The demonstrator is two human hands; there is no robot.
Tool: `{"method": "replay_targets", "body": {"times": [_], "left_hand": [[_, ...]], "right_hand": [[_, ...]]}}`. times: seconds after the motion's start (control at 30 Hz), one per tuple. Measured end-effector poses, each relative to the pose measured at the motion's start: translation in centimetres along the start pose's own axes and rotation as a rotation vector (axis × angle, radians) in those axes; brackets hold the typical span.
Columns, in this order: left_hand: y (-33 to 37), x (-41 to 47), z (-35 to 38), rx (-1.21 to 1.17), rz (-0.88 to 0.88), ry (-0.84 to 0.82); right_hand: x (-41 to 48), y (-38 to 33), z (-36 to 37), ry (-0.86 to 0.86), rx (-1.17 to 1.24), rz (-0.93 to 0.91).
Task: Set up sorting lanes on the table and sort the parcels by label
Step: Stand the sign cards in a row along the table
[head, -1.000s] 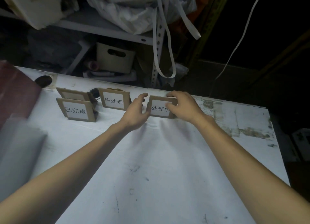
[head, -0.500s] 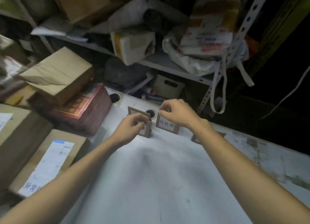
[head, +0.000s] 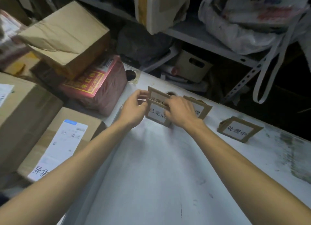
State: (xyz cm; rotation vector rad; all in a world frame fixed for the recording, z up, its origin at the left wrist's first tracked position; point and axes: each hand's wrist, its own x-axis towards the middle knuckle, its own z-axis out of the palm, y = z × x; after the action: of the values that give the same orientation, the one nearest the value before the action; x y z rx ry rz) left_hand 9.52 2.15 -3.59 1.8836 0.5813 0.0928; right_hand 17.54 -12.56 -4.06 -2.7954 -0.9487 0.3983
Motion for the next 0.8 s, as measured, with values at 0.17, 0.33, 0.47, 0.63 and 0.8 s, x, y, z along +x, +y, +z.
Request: {"method": "replay_targets", "body": {"times": [0.17, 0.33, 0.47, 0.63, 0.8], "left_hand": [[0.7, -0.8, -0.3, 0.182, 0.033, -0.215], [4.9, -1.7, 1.3, 0.148, 0.138, -0.382], [9.2, -2.7, 5.0, 0.142, 0.219, -0.460], [13.9, -5.6, 12.8, 0.119, 0.297, -0.544], [15.7, -9.7, 22.7, 0.136, 0.301, -0.597]], "right_hand": [[-1.6, 0.2, -3.8, -0.039, 0.099, -0.006], [-5.8, 2.5, -9.5, -0.036, 0.140, 0.069], [-10.5, 6.1, -13.2, 0.006, 0.179, 0.145], [-16.5, 12.9, -14.7, 0.125, 0.311, 0.323], [-22.9, 21.4, -12.9, 0.132, 0.383, 0.472]]}}
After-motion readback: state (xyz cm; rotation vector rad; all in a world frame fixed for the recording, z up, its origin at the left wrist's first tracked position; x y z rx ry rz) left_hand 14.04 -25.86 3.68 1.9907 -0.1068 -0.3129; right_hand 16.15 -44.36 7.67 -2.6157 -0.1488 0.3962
